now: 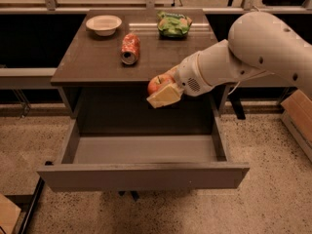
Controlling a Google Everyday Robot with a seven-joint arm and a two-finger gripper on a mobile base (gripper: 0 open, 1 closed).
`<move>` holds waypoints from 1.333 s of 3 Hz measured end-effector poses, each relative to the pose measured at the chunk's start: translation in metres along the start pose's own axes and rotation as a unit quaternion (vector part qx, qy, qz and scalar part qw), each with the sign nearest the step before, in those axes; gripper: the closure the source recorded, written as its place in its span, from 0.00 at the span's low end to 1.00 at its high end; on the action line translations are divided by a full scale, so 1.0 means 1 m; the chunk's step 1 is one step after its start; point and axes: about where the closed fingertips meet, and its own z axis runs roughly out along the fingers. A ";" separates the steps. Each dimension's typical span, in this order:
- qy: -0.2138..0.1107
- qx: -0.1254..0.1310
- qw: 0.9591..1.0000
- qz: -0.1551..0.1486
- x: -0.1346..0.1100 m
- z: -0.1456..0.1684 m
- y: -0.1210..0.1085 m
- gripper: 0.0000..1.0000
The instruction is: Place apple into top drawer
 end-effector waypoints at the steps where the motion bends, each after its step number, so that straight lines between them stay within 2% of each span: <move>1: -0.025 -0.017 0.999 0.017 0.016 0.022 0.008 1.00; 2: -0.046 -0.025 0.998 0.036 0.040 0.045 0.008 1.00; 4: -0.079 -0.058 0.994 0.052 0.087 0.089 -0.001 1.00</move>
Offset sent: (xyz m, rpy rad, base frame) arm 0.0026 0.0068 -0.1049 0.1936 0.0690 -0.0270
